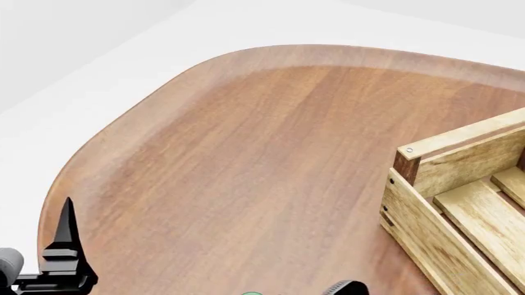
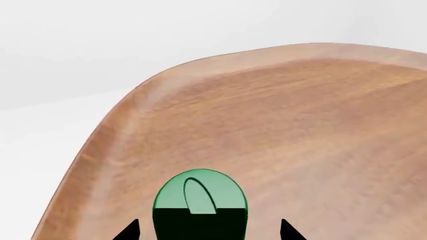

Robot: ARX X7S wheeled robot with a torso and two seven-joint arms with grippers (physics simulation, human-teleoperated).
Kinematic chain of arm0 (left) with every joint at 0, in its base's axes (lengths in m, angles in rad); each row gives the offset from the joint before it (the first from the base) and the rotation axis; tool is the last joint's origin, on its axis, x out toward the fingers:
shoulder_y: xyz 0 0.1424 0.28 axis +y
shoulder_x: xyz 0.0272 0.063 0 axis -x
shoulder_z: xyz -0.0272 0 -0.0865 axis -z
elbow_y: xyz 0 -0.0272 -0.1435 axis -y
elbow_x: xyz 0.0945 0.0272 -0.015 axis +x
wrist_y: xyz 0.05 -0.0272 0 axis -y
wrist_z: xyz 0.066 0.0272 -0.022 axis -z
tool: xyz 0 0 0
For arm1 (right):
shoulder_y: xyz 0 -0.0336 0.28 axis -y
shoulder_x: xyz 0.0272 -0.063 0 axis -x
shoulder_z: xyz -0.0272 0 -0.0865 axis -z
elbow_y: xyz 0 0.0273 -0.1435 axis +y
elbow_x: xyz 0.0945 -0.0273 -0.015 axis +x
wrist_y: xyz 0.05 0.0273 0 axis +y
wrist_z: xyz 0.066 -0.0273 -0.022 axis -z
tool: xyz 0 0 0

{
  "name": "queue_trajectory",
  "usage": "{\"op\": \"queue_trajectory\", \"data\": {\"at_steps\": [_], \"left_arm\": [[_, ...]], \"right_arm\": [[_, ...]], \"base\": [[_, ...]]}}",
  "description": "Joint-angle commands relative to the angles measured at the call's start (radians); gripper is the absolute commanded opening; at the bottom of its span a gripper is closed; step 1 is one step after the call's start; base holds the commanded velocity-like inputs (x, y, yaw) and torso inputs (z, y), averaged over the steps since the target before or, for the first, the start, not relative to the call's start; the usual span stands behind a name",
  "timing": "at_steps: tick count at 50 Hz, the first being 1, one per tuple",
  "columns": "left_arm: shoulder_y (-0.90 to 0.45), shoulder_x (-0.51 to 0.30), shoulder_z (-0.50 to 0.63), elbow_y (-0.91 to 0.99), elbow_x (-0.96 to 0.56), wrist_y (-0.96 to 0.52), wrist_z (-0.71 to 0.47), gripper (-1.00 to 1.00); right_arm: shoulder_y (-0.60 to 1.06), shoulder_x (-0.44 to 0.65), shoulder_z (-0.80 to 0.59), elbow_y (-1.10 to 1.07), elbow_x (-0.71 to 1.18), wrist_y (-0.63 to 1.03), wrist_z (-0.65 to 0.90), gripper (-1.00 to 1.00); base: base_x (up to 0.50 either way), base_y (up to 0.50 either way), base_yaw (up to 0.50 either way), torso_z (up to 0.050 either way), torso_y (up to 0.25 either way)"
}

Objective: Pick up the salad dressing and put it in the tray.

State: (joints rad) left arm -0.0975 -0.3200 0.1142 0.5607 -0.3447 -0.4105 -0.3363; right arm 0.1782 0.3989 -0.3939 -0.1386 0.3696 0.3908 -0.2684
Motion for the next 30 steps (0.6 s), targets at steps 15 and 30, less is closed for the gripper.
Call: {"op": "queue_trajectory", "data": {"at_steps": [15,30], "left_arm": [[-0.004,-0.009,0.006,0.008,-0.007,-0.003,-0.01,1.0],[0.0,-0.012,0.006,0.005,-0.012,0.003,-0.014,1.0]], "right_arm": [[0.009,-0.019,-0.015,0.072,-0.013,-0.05,-0.007,-1.0],[-0.034,0.035,0.041,-0.221,-0.016,0.003,0.112,-1.0]], "base": [[0.0,0.0,0.0,0.0,0.0],[0.0,0.0,0.0,0.0,0.001]]}}
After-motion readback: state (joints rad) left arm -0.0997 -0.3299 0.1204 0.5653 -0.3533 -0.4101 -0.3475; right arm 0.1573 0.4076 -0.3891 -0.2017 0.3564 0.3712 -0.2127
